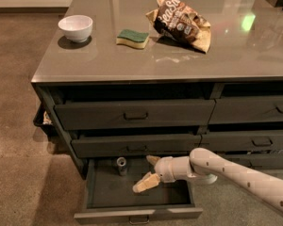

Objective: Pick redbull can from bottom drawer and place on counter

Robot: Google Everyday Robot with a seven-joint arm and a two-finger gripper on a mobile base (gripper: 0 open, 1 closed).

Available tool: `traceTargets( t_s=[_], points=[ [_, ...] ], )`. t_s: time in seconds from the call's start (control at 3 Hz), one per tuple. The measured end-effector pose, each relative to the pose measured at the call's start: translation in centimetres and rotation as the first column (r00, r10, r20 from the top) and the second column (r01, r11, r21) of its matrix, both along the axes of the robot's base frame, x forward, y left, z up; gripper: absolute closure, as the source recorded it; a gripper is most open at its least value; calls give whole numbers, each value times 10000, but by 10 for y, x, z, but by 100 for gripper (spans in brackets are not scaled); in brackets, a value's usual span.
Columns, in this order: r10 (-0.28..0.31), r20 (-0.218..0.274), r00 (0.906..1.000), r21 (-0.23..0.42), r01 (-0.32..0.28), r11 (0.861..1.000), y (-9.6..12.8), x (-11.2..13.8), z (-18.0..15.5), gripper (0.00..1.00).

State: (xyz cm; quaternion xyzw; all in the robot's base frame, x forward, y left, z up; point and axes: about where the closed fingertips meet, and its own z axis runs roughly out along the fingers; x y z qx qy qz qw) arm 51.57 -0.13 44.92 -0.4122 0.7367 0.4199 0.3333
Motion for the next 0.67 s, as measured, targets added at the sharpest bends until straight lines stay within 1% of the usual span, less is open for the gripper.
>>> traceTargets(
  t_s=[0.33,0.67],
  points=[
    [435,-605,9972,334,-416,9986,-1,3,-46,0],
    [354,-1441,9889,341,-308,9989,3,-3,-98,0]
  ],
)
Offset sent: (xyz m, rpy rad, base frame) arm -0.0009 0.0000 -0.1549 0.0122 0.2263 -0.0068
